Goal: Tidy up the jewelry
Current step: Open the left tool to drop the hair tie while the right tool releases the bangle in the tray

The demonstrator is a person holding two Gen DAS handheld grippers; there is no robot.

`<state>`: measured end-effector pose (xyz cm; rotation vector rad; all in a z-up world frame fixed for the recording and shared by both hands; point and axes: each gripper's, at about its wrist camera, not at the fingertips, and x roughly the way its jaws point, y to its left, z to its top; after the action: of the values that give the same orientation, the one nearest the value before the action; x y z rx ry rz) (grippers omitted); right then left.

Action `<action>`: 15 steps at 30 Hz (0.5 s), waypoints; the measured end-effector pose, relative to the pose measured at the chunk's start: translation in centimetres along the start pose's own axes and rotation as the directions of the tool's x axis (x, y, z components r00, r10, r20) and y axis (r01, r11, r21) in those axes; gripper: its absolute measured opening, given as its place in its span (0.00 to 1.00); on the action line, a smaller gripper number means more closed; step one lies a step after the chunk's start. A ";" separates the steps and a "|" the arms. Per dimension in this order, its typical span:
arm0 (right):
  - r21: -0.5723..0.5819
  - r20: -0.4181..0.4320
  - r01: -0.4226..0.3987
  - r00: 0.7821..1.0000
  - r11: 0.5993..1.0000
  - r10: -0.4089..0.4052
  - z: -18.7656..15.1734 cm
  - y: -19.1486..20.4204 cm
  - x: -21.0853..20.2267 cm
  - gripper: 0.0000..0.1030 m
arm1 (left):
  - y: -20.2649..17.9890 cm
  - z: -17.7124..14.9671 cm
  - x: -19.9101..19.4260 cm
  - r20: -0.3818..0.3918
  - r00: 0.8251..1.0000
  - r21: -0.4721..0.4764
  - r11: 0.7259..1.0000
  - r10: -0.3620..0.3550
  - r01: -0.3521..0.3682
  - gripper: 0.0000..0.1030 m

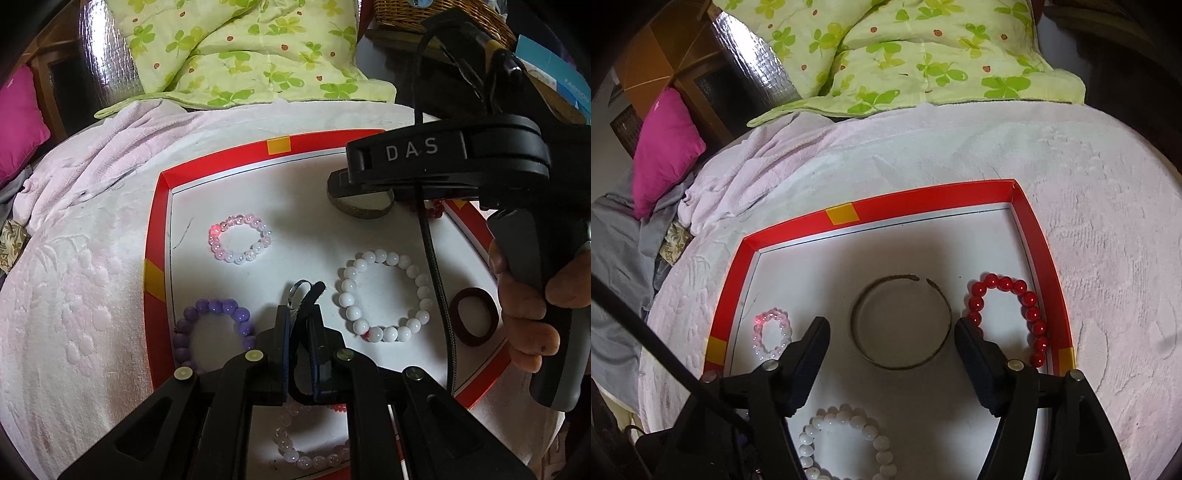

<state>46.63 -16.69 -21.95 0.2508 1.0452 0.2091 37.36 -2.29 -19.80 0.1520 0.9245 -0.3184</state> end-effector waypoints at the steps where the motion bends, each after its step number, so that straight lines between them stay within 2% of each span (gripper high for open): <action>1: 0.003 0.001 -0.001 1.000 1.000 0.001 0.0 0.0 0.0 0.71 | 0.0 0.0 0.0 -0.002 1.000 0.002 1.000 0.001 -0.001 0.09; 5: 0.017 0.002 -0.009 1.000 1.000 0.009 -0.3 -0.3 -0.4 0.72 | -0.1 0.0 -0.3 -0.007 1.000 0.008 1.000 0.013 -0.013 0.15; 7: 0.033 0.010 -0.023 1.000 0.999 0.022 -0.5 -0.5 -0.8 0.72 | -0.2 0.1 -0.9 0.003 1.000 0.010 1.000 0.026 -0.026 0.31; 8: 0.039 0.018 -0.029 0.999 0.999 0.028 -0.6 -0.6 -1.2 0.72 | -0.3 -0.1 -1.3 0.012 0.999 0.012 0.999 0.033 -0.033 0.34; 10: 0.040 0.039 -0.038 0.999 0.998 0.037 -0.9 -0.6 -2.2 0.72 | -0.5 -0.1 -2.4 0.036 0.998 0.020 0.998 0.054 -0.055 0.48; 15: 0.002 0.087 -0.036 0.996 0.999 0.036 -2.3 0.0 -5.7 0.72 | -1.2 0.0 -6.1 0.113 0.989 0.031 0.995 0.090 -0.094 0.62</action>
<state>41.88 -18.12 -18.32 0.2799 0.9557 0.2269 33.54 -2.14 -14.85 0.2076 0.7985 -0.2560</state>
